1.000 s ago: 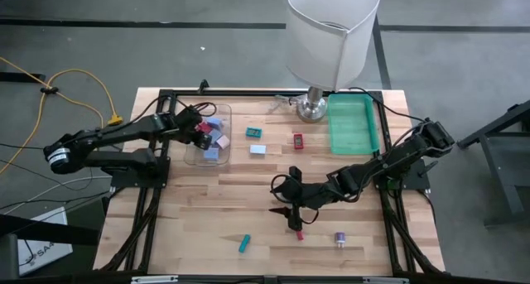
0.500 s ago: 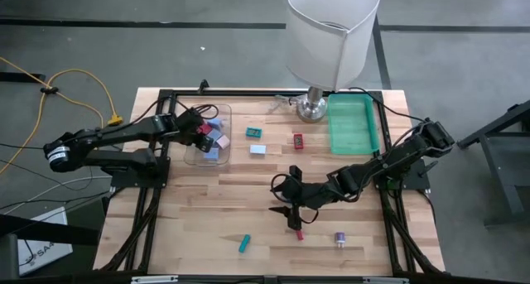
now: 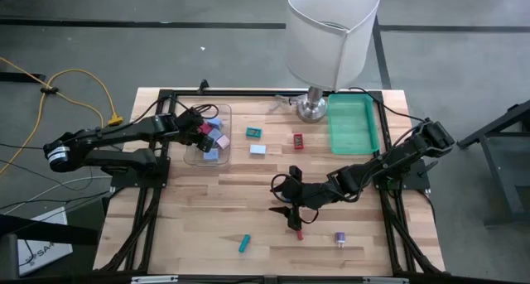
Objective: Pick & Place Office items
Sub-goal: Put the green charger adapter into the transparent bin, then put the purple charger adapter into the transparent bin
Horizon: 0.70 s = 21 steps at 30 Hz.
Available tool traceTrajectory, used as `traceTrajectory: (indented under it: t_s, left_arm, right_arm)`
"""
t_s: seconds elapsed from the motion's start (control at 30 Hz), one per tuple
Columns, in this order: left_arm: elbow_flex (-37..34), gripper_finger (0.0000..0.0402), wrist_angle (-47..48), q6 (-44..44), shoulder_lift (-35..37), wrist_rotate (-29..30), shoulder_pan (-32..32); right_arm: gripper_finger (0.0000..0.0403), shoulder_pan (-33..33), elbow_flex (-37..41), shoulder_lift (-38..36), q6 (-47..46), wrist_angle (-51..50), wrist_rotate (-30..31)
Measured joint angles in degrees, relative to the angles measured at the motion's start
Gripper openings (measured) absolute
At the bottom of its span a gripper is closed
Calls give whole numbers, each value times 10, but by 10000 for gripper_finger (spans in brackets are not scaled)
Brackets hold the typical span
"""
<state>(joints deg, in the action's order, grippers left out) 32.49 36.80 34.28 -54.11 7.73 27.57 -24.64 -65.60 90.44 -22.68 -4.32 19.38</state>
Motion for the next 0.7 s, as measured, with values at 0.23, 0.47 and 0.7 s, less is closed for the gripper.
traceTrajectory:
  t_s: [0.23, 0.47, 0.7]
  left_arm:
    - [0, 207, 0, 0, 0, 0, 0]
    - [0, 208, -30, -7, 0, 0, 0]
    - [0, 208, -124, -71, 0, -2, 0]
  right_arm:
    - [258, 0, 0, 0, 0, 0, 0]
    - [258, 0, 0, 0, 0, 0, 0]
    - [258, 0, 0, 0, 0, -3, -1]
